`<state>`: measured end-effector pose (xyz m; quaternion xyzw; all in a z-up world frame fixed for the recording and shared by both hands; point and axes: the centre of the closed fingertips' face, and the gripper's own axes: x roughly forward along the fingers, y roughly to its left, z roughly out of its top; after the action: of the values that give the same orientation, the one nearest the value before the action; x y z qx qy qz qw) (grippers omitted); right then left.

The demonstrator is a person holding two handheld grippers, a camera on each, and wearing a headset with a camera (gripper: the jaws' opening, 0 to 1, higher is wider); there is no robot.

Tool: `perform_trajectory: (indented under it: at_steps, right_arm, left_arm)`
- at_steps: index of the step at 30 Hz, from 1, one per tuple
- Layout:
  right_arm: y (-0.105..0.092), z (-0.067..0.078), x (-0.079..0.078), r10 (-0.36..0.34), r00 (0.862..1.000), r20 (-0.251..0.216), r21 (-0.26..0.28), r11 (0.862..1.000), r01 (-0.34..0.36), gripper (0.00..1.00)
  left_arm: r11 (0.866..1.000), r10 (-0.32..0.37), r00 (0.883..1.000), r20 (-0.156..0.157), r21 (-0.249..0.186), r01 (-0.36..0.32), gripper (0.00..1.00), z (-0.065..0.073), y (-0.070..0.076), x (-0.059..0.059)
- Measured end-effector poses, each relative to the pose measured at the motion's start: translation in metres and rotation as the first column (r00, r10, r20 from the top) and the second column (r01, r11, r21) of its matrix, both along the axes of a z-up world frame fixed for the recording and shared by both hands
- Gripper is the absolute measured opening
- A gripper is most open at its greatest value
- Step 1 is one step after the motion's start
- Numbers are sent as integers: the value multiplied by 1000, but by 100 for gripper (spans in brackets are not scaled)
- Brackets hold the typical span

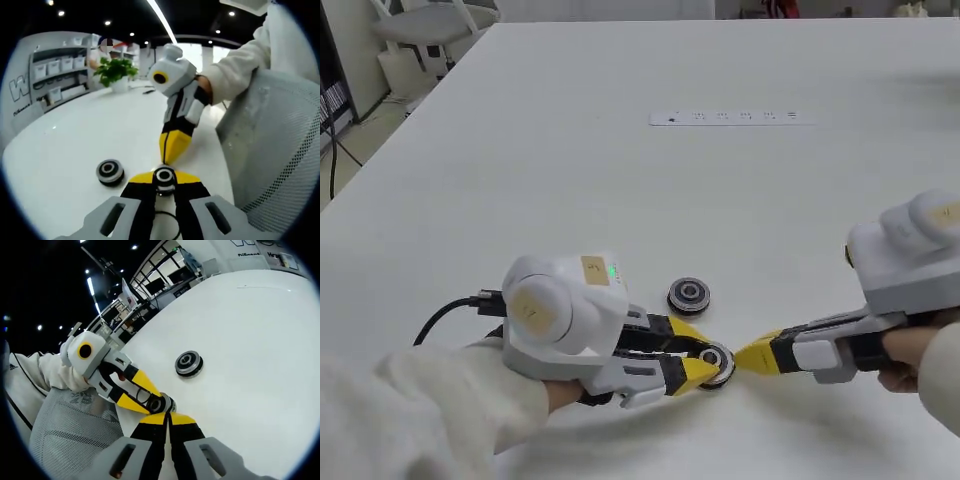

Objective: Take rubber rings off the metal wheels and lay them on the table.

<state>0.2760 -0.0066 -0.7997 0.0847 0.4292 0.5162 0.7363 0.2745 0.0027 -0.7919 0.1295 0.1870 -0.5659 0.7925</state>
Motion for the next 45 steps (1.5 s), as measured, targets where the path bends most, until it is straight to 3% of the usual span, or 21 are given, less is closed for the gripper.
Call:
perform_trajectory:
  at_steps: [45]
  right_arm:
    - [11,11,-5,-3,998,-57,58,998,6,0]
  left_arm:
    - [1000,5,1000,5,-15,-5,14,0,0,0]
